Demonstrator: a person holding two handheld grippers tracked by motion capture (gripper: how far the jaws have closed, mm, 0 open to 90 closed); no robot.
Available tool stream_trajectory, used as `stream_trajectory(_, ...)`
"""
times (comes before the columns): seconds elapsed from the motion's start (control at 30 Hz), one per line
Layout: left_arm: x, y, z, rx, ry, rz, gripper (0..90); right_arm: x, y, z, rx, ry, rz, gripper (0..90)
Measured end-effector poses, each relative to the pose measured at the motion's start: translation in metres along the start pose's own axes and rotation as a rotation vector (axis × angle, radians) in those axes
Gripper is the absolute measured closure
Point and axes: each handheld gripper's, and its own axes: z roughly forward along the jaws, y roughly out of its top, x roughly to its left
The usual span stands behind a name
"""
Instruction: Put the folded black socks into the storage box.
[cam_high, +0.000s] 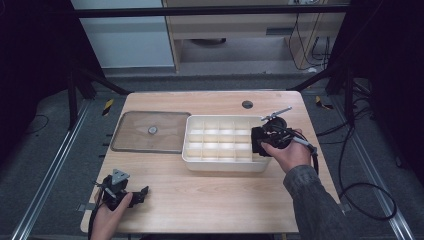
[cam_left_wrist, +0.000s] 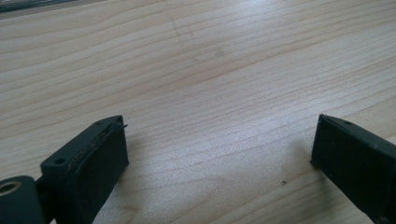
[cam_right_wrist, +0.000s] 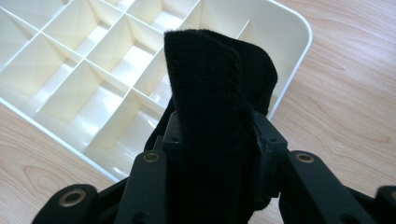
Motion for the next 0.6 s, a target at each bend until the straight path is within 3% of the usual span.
stream_trajectory(0.23,-0.001,-0.001,0.000,-0.006,-0.001,-0.002,2.0,0.005,-0.002,0.012,0.052,-0.047,-0.040,64.7)
stream_trajectory(0.6,-0.001,-0.002,0.001,-0.015,0.002,-0.004,1.7,0.006,-0.007,0.029,0.088,-0.030,-0.026,64.7)
